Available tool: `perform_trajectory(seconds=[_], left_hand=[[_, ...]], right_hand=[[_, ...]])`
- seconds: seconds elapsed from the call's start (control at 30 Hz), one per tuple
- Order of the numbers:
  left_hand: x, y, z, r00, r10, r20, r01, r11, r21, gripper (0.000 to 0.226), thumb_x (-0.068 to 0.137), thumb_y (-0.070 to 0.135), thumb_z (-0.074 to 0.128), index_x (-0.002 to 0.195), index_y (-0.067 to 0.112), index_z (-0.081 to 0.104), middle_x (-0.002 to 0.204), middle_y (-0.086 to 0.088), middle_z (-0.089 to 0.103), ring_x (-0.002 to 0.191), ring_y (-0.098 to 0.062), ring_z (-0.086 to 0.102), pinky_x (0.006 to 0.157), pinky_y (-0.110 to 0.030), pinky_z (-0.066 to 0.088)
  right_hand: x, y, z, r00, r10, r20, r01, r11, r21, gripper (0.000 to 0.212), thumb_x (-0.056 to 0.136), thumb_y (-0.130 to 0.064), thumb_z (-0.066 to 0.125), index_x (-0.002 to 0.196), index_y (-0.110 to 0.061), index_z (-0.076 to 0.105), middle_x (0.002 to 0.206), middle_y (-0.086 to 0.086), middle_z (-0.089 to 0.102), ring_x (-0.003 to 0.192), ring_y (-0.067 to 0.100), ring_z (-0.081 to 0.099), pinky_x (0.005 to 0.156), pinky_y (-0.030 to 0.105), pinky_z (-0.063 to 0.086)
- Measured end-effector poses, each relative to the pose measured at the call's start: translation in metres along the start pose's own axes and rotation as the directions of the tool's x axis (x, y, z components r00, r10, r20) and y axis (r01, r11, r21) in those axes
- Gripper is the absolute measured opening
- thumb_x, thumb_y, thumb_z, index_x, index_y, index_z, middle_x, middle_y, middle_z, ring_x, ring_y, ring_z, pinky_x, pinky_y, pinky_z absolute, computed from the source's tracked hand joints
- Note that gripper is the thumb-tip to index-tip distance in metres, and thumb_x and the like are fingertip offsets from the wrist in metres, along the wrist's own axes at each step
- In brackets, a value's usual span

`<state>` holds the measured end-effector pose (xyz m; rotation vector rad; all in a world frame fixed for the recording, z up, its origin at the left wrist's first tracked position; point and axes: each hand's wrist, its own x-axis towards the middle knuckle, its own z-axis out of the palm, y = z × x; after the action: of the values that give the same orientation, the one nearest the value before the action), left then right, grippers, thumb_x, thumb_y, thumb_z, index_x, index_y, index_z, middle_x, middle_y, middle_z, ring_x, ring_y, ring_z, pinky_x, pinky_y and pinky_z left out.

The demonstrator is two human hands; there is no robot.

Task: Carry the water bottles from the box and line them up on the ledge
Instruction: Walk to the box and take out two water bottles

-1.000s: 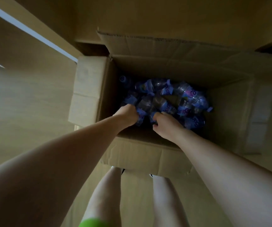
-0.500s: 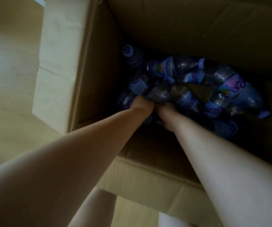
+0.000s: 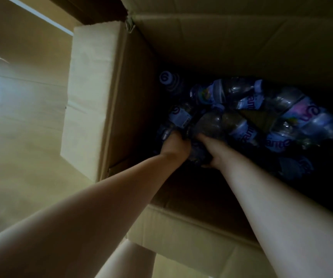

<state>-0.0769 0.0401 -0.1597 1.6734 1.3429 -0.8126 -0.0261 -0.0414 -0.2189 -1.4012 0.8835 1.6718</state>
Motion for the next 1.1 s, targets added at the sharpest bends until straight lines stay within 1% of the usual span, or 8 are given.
perform_trajectory(seconds=[0.2, 0.3, 0.43, 0.63, 0.73, 0.83, 0.97, 1.1], left_hand=[[-0.026, 0.034, -0.006, 0.986, -0.03, 0.162, 0.059, 0.983, -0.176, 0.056, 0.101, 0.048, 0.034, 0.14, 0.009, 0.045, 0.137, -0.016, 0.053, 0.123, -0.032, 0.052, 0.106, -0.037, 0.041], [-0.042, 0.045, -0.003, 0.969, -0.023, 0.247, 0.067, 0.983, -0.169, 0.072, 0.089, 0.06, 0.05, 0.144, 0.015, 0.04, 0.137, -0.009, 0.055, 0.121, -0.026, 0.054, 0.104, -0.041, 0.044], [-0.055, 0.059, 0.006, 0.993, -0.066, 0.094, 0.075, 0.993, -0.087, 0.094, 0.078, 0.053, 0.071, 0.143, 0.002, 0.027, 0.136, -0.016, 0.05, 0.124, -0.03, 0.051, 0.087, -0.029, 0.039], [-0.051, 0.056, 0.003, 0.998, -0.038, -0.04, 0.031, 0.985, -0.172, 0.089, 0.069, 0.038, 0.083, 0.134, 0.006, 0.032, 0.105, -0.007, 0.052, 0.093, -0.024, 0.055, 0.077, -0.033, 0.044], [-0.048, 0.052, 0.007, 0.999, 0.007, -0.052, -0.015, 0.989, -0.146, 0.092, 0.069, 0.037, 0.083, 0.139, 0.009, 0.029, 0.121, -0.009, 0.057, 0.106, -0.028, 0.059, 0.084, -0.036, 0.049], [-0.041, 0.054, 0.016, 0.997, -0.055, -0.049, 0.045, 0.982, -0.185, 0.093, 0.069, 0.04, 0.082, 0.139, 0.011, 0.028, 0.126, -0.014, 0.056, 0.106, -0.032, 0.061, 0.089, -0.043, 0.052], [-0.027, 0.059, 0.035, 0.996, -0.084, -0.032, 0.074, 0.964, -0.254, 0.088, 0.071, 0.044, 0.081, 0.137, 0.013, 0.031, 0.121, -0.011, 0.058, 0.101, -0.029, 0.063, 0.075, -0.037, 0.053], [-0.009, 0.059, 0.057, 0.998, -0.053, -0.028, 0.041, 0.948, -0.315, 0.085, 0.07, 0.042, 0.082, 0.136, 0.014, 0.035, 0.125, -0.01, 0.057, 0.108, -0.029, 0.061, 0.092, -0.045, 0.053]], right_hand=[[-0.066, 0.009, -0.032, 0.992, -0.127, 0.025, 0.13, 0.977, -0.17, 0.013, 0.087, -0.033, 0.071, 0.091, -0.028, 0.06, 0.088, -0.003, 0.068, 0.075, 0.011, 0.065, 0.05, 0.026, 0.053], [-0.09, 0.013, -0.032, 0.958, -0.287, 0.007, 0.282, 0.937, -0.204, 0.032, 0.087, -0.028, 0.072, 0.115, -0.021, 0.06, 0.112, -0.001, 0.067, 0.1, 0.015, 0.065, 0.082, 0.031, 0.057], [-0.104, 0.018, -0.03, 0.876, -0.482, -0.019, 0.472, 0.865, -0.168, 0.038, 0.085, -0.014, 0.074, 0.105, -0.032, 0.046, 0.085, -0.02, 0.052, 0.074, -0.01, 0.051, 0.056, 0.0, 0.043], [-0.121, 0.02, -0.039, 0.875, -0.464, 0.137, 0.484, 0.851, -0.204, 0.03, 0.087, -0.004, 0.07, 0.112, -0.015, 0.056, 0.097, -0.008, 0.062, 0.078, -0.015, 0.061, 0.056, 0.002, 0.044], [-0.118, 0.018, -0.06, 0.914, -0.406, 0.027, 0.395, 0.87, -0.297, 0.019, 0.094, -0.016, 0.063, 0.113, -0.011, 0.062, 0.114, 0.009, 0.067, 0.084, -0.002, 0.062, 0.071, 0.015, 0.052], [-0.097, 0.01, -0.087, 0.963, -0.228, -0.147, 0.241, 0.967, 0.081, 0.009, 0.097, -0.022, 0.059, 0.1, -0.013, 0.06, 0.12, 0.015, 0.063, 0.102, 0.022, 0.061, 0.087, 0.036, 0.049], [-0.063, -0.014, -0.123, 0.966, -0.177, -0.189, 0.254, 0.791, 0.557, 0.031, 0.094, -0.038, 0.061, 0.107, -0.011, 0.055, 0.131, 0.012, 0.056, 0.112, 0.022, 0.058, 0.085, 0.035, 0.05], [-0.032, -0.048, -0.149, 0.951, -0.22, -0.217, 0.306, 0.577, 0.757, 0.046, 0.092, -0.051, 0.059, 0.108, -0.008, 0.056, 0.126, 0.018, 0.055, 0.105, 0.029, 0.058, 0.09, 0.04, 0.051]])
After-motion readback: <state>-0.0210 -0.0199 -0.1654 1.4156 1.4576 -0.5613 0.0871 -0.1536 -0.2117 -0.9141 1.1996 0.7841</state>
